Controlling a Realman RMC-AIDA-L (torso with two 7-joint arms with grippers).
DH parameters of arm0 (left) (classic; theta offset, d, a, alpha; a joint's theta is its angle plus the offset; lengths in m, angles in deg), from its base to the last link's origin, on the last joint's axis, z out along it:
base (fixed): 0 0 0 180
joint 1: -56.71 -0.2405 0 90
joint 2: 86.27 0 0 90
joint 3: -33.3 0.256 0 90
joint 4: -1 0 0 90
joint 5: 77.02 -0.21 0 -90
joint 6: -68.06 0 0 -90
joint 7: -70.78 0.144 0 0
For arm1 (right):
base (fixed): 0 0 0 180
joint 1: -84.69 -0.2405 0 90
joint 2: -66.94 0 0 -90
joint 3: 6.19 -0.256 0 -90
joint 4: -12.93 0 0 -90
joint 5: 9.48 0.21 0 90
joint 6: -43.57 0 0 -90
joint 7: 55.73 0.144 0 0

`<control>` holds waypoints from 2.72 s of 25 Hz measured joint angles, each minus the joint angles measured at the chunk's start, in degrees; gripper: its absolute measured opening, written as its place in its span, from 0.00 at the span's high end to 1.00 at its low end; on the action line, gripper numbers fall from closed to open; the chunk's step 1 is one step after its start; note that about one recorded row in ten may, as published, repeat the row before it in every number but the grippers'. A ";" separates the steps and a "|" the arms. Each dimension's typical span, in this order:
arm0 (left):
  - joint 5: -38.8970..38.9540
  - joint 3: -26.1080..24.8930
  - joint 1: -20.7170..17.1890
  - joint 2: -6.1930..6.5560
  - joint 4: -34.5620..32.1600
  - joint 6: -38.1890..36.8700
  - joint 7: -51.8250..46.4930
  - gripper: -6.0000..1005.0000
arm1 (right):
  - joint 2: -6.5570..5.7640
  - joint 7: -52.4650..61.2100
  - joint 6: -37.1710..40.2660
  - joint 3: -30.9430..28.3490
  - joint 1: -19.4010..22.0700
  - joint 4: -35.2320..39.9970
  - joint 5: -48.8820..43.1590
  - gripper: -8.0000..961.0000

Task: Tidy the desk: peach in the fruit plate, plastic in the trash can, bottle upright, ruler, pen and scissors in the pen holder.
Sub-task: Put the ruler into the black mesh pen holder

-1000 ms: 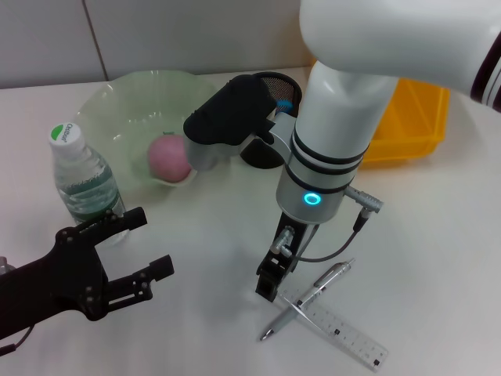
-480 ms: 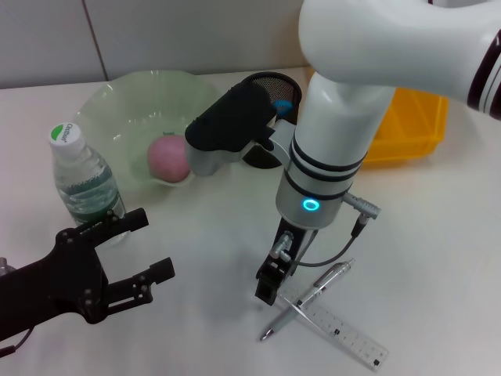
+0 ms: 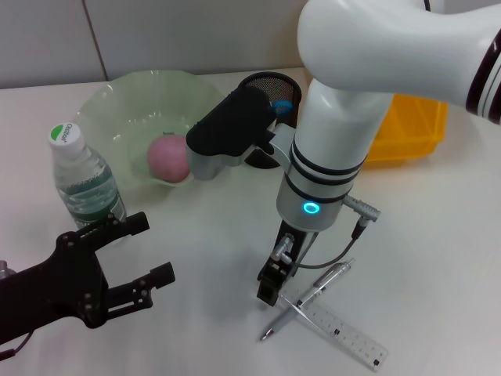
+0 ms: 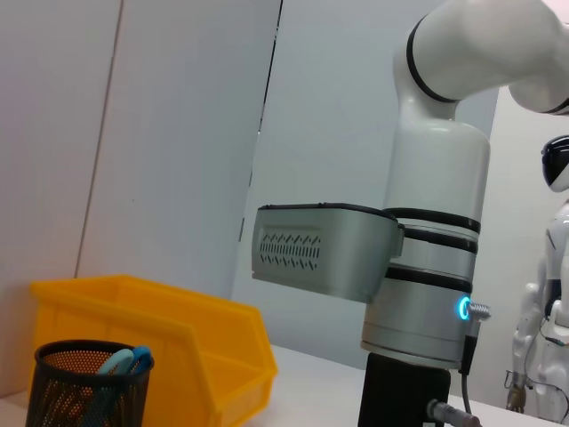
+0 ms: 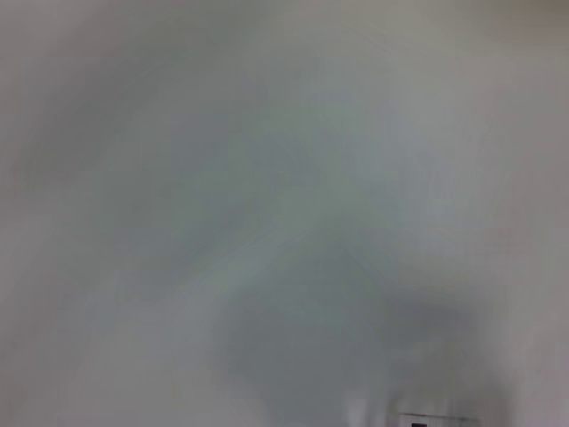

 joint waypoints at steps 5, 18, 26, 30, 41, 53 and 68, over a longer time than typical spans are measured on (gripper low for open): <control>-0.04 0.00 -0.02 0.00 0.00 -0.14 0.00 0.16 | 0.00 0.00 0.21 0.17 0.13 0.06 0.00 0.43; -0.13 0.00 -0.18 -0.09 0.00 -0.37 0.00 0.16 | 0.00 -0.06 0.39 0.79 -0.02 0.30 0.00 0.45; -0.13 -0.02 -0.19 -0.09 0.00 -0.44 0.00 0.16 | 0.00 -0.09 0.39 0.86 -0.12 0.32 -0.02 0.55; -0.13 -0.49 -0.21 -0.05 0.00 -0.47 0.00 0.16 | 0.00 -0.11 0.38 0.43 -0.20 0.43 -0.09 0.59; -0.13 -0.72 -0.28 0.00 0.00 -0.47 0.00 0.16 | -0.58 -0.78 2.55 -11.21 4.46 10.40 -6.78 0.59; -0.82 -0.70 0.11 -0.01 -0.08 -0.83 0.00 0.16 | -1.01 -9.01 2.31 -33.43 8.82 23.65 -9.56 0.56; -0.87 -0.70 0.20 -0.31 -0.11 -1.45 -0.34 0.16 | -0.87 -12.62 -16.10 -38.46 13.28 32.33 -8.69 0.53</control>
